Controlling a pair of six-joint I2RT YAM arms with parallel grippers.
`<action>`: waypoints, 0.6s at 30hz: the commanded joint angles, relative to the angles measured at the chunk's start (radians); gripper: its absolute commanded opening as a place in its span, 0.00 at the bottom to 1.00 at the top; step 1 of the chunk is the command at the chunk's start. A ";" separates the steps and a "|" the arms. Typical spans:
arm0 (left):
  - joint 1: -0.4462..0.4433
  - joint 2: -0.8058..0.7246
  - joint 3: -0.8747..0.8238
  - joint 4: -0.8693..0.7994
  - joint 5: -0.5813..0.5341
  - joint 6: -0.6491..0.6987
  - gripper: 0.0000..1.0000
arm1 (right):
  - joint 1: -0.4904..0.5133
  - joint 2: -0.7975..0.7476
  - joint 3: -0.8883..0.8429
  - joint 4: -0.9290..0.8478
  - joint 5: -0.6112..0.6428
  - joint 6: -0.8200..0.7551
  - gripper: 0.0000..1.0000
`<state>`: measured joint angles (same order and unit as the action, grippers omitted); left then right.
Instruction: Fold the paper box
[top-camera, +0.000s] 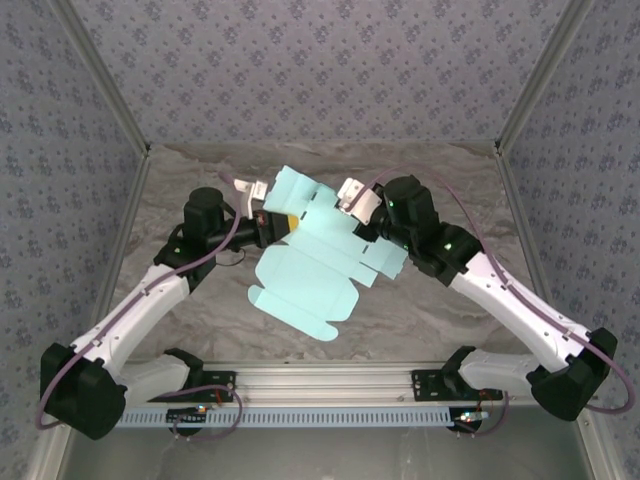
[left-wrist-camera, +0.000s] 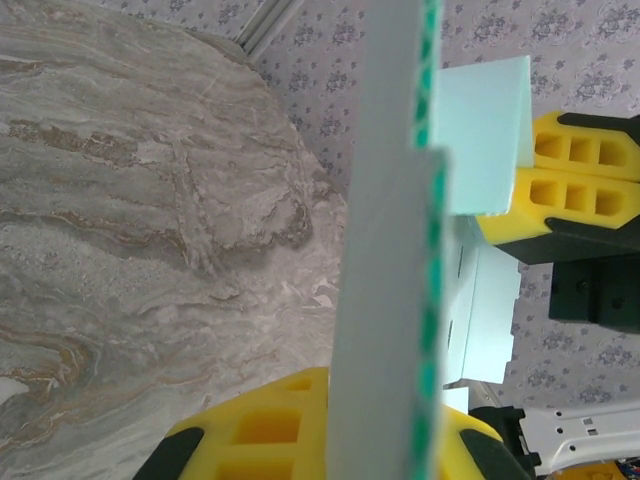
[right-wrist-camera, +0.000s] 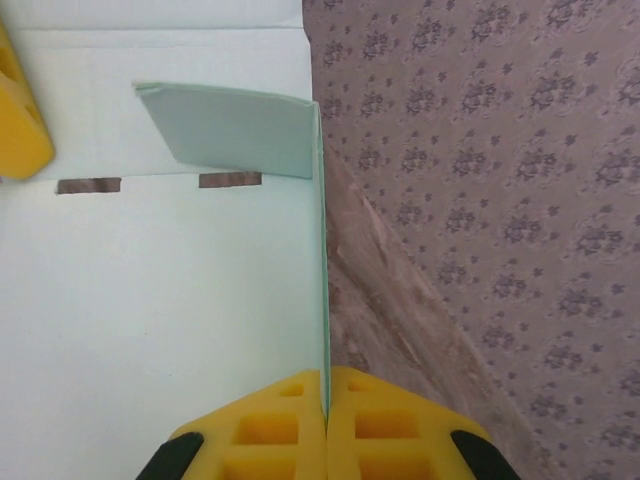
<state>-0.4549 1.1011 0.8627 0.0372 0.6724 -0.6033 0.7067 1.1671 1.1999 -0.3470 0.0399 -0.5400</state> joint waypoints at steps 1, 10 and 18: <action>0.015 -0.036 0.005 0.055 -0.100 0.014 0.03 | -0.066 -0.005 0.063 -0.179 -0.191 0.113 0.00; 0.018 -0.050 -0.005 -0.076 -0.191 0.113 0.49 | -0.197 0.033 0.131 -0.352 -0.513 0.176 0.00; 0.022 -0.114 0.023 -0.242 -0.344 0.208 0.64 | -0.263 0.081 0.170 -0.420 -0.609 0.238 0.00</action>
<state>-0.4385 1.0363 0.8612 -0.1329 0.4023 -0.4545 0.4606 1.2366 1.3289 -0.7113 -0.4938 -0.3538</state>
